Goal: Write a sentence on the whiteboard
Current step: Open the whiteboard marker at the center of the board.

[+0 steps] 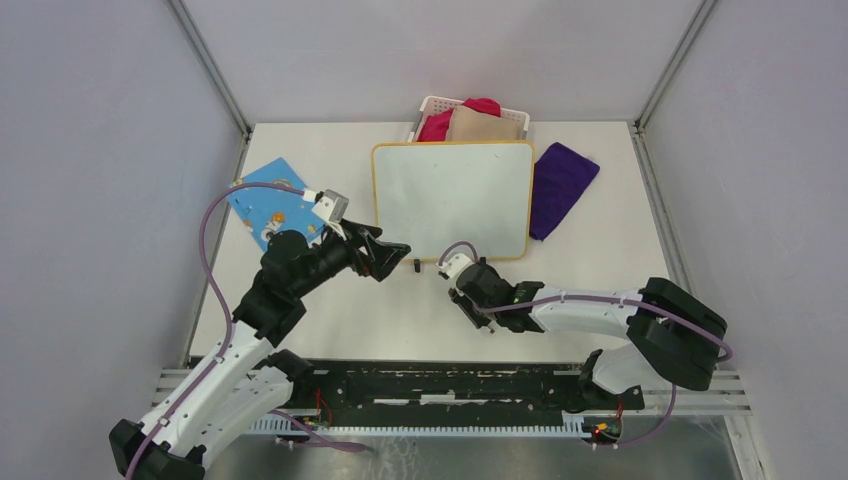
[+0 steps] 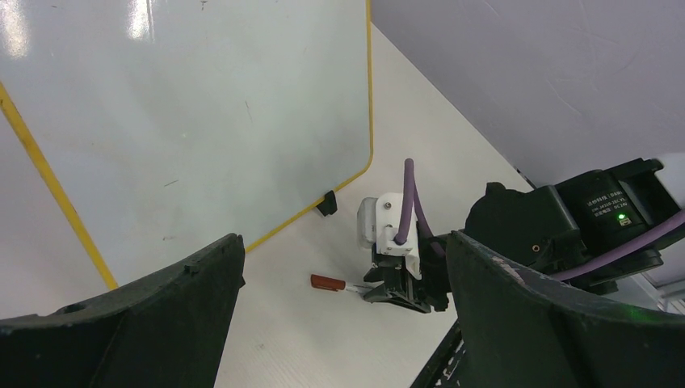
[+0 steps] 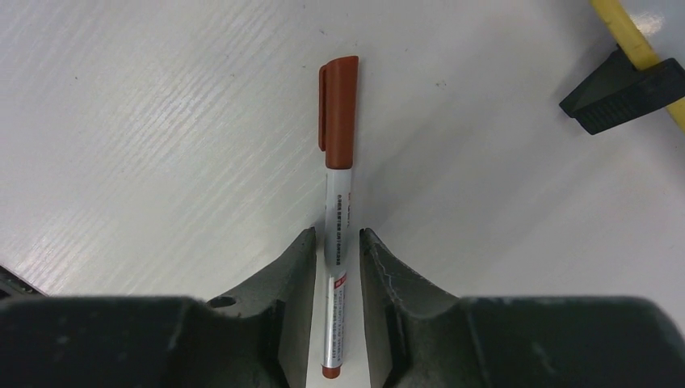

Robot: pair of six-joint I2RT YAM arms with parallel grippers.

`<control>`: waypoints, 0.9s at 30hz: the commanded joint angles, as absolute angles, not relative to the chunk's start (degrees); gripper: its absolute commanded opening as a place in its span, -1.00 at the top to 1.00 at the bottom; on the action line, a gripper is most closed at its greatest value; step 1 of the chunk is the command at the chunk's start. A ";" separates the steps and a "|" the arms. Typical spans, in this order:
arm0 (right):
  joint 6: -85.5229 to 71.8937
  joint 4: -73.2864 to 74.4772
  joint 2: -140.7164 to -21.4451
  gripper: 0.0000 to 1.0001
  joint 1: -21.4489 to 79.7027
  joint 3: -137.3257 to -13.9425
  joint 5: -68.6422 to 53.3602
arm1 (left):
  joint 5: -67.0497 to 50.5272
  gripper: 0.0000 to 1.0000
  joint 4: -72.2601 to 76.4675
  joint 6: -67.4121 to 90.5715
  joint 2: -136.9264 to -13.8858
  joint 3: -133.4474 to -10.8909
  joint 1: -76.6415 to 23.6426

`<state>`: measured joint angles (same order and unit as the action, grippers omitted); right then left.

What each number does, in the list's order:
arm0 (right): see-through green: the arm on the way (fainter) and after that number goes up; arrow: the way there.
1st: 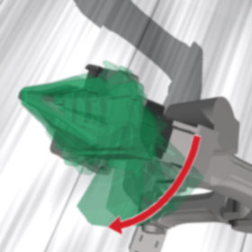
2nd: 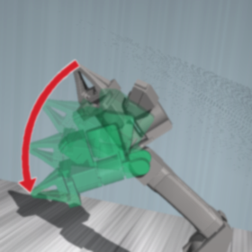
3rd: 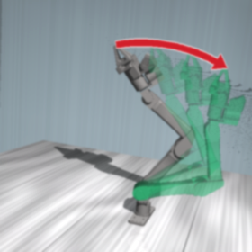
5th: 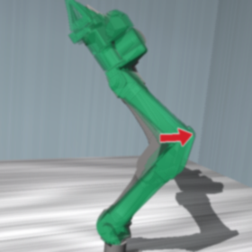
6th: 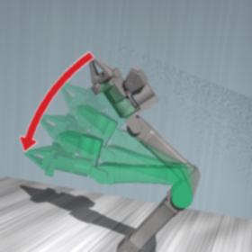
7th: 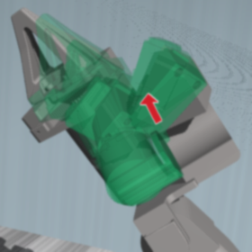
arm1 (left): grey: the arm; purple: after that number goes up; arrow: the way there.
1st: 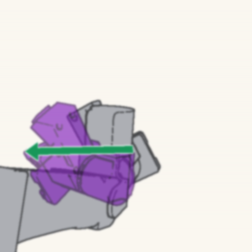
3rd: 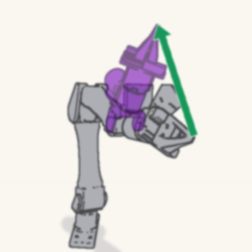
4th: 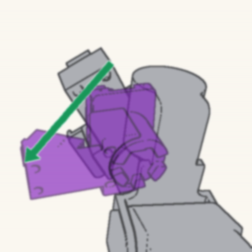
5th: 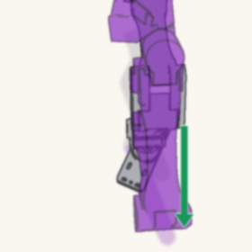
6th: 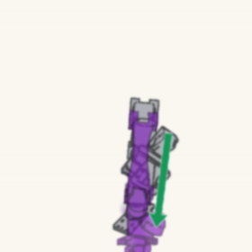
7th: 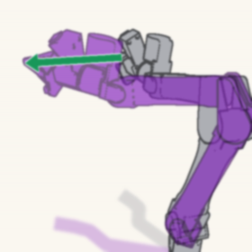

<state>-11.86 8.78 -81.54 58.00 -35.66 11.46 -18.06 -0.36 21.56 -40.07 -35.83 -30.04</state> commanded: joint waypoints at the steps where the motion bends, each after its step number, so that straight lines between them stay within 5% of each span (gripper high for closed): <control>1: -11.49 9.45 -83.23 0.42 57.69 -34.93 10.07 | -18.47 -0.98 0.99 19.34 -39.22 -38.28 -30.46; 11: -13.09 7.23 -81.34 1.00 57.04 -33.82 9.03 | -18.03 -0.98 0.97 19.43 -39.02 -38.18 -30.51; 27: -14.84 -9.38 -51.76 1.00 57.04 -23.76 7.28 | -15.21 -0.97 2.88 21.80 -39.61 -37.27 -31.95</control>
